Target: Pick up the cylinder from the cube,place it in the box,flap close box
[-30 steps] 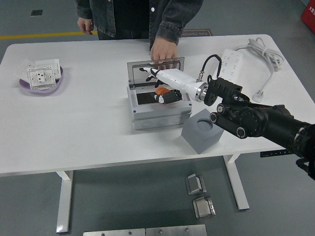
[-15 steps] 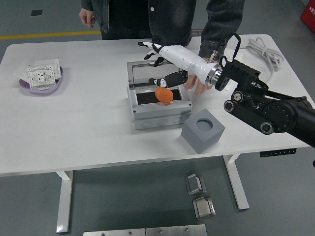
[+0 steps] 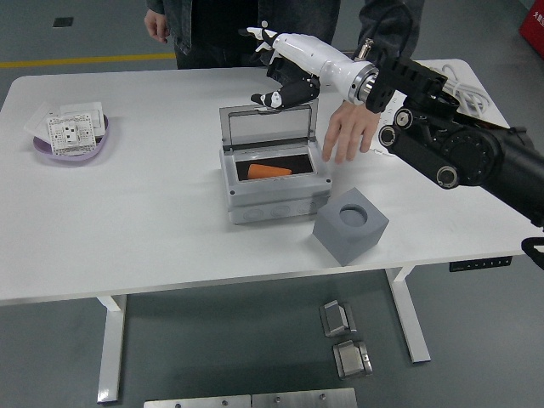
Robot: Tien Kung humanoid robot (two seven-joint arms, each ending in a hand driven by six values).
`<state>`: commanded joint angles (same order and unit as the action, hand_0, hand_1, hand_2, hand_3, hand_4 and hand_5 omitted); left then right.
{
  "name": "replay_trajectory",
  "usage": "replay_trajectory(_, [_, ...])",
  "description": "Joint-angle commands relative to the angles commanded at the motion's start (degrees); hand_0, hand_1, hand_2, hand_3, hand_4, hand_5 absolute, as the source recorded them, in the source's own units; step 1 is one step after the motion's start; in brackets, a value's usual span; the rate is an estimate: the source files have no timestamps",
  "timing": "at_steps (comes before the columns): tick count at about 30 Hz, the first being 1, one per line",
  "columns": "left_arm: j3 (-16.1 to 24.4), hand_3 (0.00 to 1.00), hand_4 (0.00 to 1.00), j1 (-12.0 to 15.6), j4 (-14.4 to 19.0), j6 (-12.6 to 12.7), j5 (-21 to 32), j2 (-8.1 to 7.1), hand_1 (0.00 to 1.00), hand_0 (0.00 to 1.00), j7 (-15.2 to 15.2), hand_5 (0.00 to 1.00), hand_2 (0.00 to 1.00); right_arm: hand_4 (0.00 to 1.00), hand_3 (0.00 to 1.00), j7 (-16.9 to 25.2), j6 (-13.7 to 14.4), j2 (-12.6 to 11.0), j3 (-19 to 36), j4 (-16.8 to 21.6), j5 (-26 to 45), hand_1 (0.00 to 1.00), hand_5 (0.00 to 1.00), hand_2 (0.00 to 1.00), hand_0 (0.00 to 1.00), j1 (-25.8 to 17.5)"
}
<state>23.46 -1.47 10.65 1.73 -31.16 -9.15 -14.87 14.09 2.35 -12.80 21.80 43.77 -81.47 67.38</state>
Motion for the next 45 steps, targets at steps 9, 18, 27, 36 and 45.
replay_trajectory(9, [-0.84,0.662,0.505,-1.25,0.16,-0.03,0.30,-0.70,0.714,0.682,0.19,0.176,0.551,0.944,0.998,0.00,-1.23,4.30,-8.72,-12.08,7.54,0.893,0.590,0.927,0.934,2.83])
replay_trajectory(18, [-3.82,0.661,0.503,-1.76,0.27,0.11,2.97,-0.82,0.714,0.681,1.17,0.175,0.551,0.959,0.998,1.30,-0.33,5.62,-17.66,-19.18,15.64,0.903,0.624,0.935,0.956,2.21])
replay_trajectory(27, [-6.03,0.659,0.497,-1.62,0.28,0.32,5.26,-0.49,0.714,0.681,2.01,0.172,0.550,0.957,0.998,1.94,1.35,4.84,-19.18,-16.25,13.88,0.894,0.644,0.925,0.958,0.09])
replay_trajectory(36, [-7.77,0.658,0.497,-1.06,0.23,0.53,7.42,-0.26,0.714,0.681,2.72,0.173,0.551,0.954,0.995,2.01,3.40,1.03,-15.87,-7.56,6.77,0.886,0.647,0.917,0.955,-1.73])
replay_trajectory(45, [-9.96,0.657,0.498,-0.84,0.23,0.79,10.01,-0.14,0.713,0.681,3.59,0.173,0.551,0.946,0.993,1.59,3.94,-2.37,-15.49,-0.72,3.08,0.868,0.639,0.908,0.930,-3.28])
